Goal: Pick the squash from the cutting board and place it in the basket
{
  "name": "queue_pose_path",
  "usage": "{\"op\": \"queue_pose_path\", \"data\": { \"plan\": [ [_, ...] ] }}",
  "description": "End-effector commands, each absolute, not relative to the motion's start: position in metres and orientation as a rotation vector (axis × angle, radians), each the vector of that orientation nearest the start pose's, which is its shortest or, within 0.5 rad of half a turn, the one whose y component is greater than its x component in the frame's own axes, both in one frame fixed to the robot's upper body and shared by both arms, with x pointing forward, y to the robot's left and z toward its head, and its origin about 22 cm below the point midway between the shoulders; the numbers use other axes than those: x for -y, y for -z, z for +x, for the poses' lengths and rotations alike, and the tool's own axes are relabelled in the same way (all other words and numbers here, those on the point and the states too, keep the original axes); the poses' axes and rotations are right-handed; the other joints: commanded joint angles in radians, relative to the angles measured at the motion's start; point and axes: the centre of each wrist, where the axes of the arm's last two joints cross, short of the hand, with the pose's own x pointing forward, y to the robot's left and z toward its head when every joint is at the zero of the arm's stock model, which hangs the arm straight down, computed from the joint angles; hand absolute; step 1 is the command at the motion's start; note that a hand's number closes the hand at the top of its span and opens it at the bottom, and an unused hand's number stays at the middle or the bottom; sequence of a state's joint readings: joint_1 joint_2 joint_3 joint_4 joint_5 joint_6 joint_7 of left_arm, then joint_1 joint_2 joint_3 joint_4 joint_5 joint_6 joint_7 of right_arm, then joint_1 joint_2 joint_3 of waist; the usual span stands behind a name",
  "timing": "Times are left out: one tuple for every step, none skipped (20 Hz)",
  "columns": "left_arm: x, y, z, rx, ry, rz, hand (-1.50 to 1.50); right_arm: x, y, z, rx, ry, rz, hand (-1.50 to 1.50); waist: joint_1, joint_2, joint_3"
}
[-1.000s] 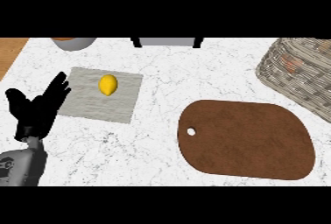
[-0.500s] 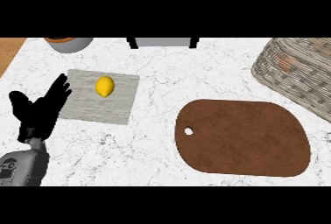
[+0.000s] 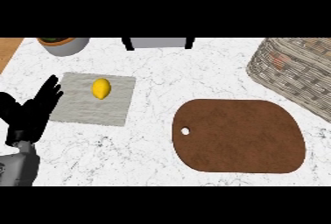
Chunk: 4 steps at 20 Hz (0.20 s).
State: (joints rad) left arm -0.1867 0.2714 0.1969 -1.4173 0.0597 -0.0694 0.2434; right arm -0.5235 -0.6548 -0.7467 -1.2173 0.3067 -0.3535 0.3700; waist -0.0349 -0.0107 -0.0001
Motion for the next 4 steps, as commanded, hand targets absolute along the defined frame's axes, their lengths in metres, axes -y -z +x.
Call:
{"op": "queue_pose_path", "data": {
  "plan": [
    [-0.327,-0.043,0.288,1.382,0.039,0.226,0.0,0.512,-0.209,0.227,1.422,0.588,-1.104,-1.5,-0.004,0.002,0.0],
    [-0.325,-0.027,0.277,1.373,0.043,0.221,0.0,0.531,-0.192,0.212,1.439,0.61,-1.089,-1.5,0.003,0.004,0.001],
    [-0.323,-0.037,0.281,1.365,0.054,0.231,0.0,0.523,-0.212,0.2,1.428,0.557,-1.091,-1.5,0.001,0.002,0.0],
    [-0.319,-0.043,0.288,1.378,0.058,0.215,0.0,0.536,-0.202,0.185,1.41,0.581,-1.102,-1.5,0.007,0.005,0.0]
  ]
}}
